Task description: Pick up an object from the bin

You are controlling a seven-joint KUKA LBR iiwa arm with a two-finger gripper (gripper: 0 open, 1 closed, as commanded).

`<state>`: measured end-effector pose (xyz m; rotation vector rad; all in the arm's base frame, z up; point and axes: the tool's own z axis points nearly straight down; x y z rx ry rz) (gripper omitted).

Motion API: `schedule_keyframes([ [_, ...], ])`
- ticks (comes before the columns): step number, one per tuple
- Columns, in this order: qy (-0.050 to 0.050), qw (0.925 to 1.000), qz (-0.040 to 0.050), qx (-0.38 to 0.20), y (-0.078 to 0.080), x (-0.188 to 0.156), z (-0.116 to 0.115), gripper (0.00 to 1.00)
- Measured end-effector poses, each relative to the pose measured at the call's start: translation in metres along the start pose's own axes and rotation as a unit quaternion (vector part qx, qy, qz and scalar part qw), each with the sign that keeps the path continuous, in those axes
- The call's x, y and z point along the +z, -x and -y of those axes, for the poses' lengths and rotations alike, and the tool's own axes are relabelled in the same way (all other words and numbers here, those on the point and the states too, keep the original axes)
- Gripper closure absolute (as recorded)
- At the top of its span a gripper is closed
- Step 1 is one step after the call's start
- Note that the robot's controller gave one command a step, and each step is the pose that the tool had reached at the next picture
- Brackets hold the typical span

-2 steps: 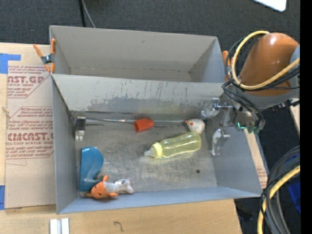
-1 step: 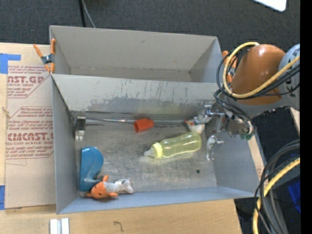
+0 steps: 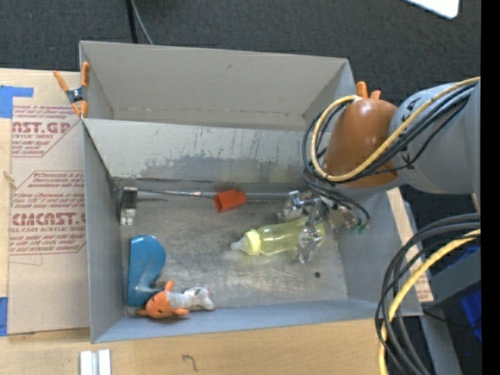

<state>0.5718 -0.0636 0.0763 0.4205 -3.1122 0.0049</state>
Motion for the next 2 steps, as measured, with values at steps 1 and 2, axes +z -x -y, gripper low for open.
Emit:
schedule_keyframes([
  [1,0.000,1.0000,0.0000,0.000,0.000,0.000,0.000,1.00],
  [2,0.000,0.9986,0.0044,-0.054,-0.010,-0.157,-0.018,1.00],
])
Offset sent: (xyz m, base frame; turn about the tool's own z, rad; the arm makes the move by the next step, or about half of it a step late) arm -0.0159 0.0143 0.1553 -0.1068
